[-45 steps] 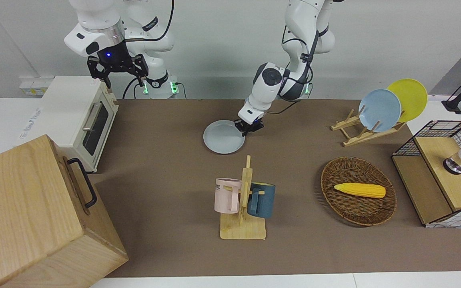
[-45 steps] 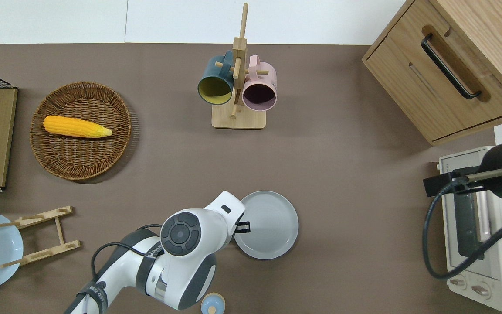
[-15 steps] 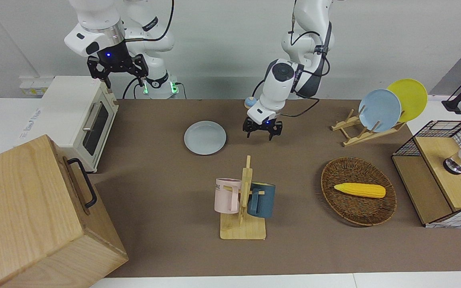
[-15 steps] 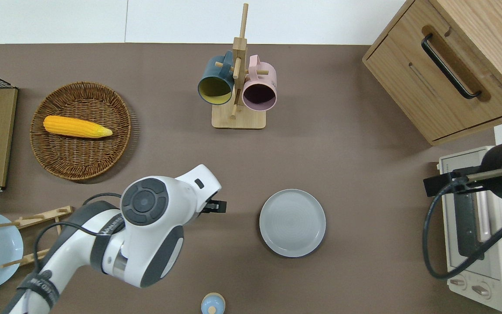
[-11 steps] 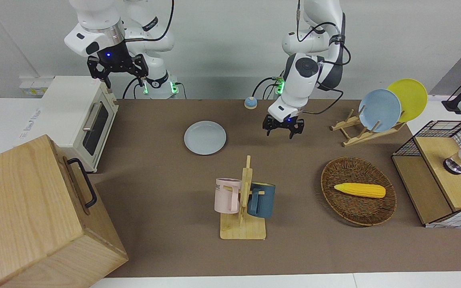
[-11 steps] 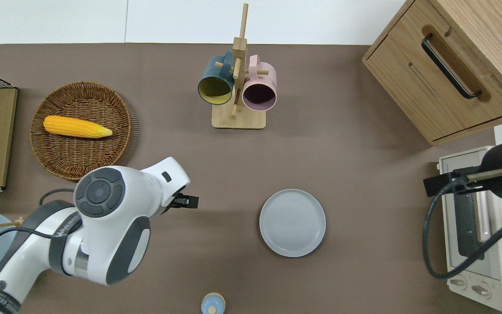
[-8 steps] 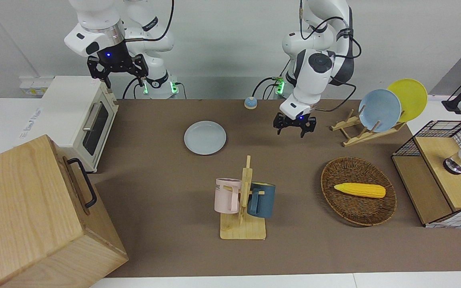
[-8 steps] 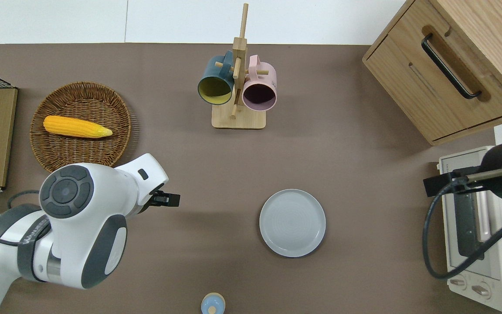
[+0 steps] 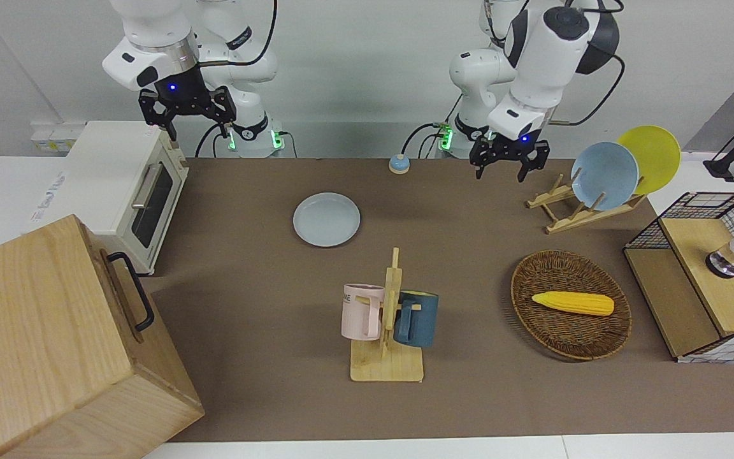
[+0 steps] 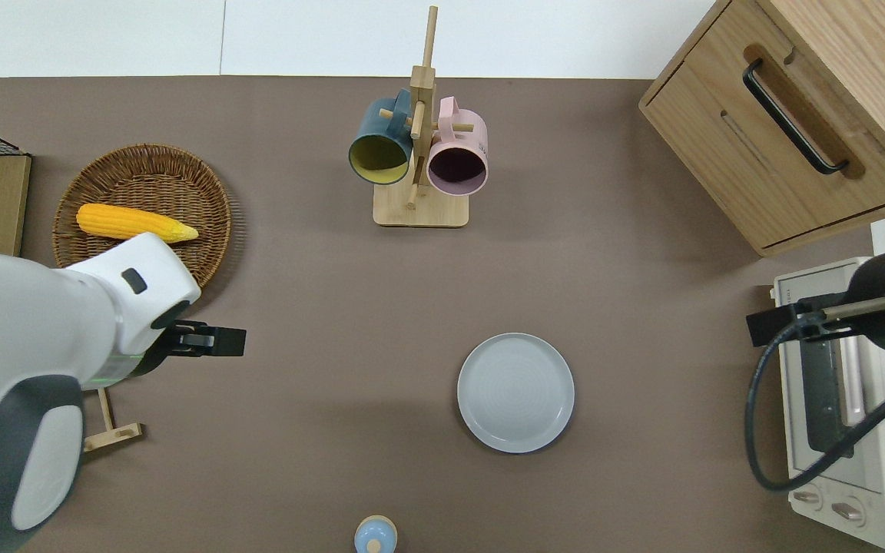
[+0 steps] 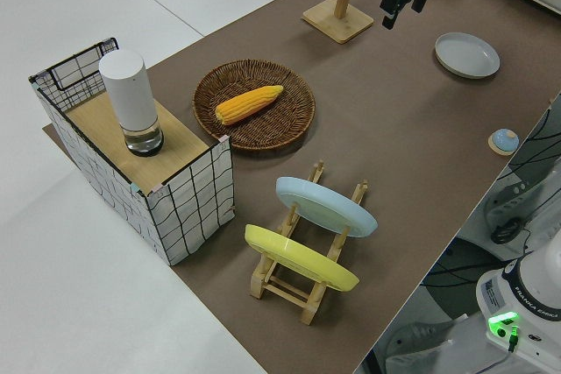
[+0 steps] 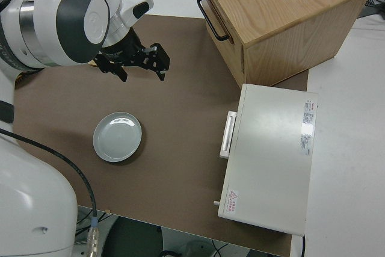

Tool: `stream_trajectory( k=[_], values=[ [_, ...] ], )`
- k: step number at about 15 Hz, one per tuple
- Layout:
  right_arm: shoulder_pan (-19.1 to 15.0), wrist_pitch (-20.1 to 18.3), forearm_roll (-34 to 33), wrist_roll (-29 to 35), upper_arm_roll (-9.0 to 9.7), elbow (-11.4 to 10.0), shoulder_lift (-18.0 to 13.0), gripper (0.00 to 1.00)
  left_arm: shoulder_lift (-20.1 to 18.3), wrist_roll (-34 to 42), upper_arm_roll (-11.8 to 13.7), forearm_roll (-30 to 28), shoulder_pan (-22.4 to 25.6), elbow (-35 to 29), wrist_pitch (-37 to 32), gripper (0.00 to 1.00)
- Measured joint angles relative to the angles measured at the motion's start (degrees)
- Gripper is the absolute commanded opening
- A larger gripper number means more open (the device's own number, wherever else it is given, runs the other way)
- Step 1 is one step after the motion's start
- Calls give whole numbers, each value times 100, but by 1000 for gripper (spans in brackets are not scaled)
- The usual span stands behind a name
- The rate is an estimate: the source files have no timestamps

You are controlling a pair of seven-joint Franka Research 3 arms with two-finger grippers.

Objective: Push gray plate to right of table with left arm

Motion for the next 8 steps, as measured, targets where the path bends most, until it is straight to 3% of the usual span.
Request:
stream_trajectory(
  k=[8],
  values=[
    [0, 0, 0, 0, 0, 0, 0, 996, 4, 7, 299, 256, 4, 1115, -1256, 995]
  ],
)
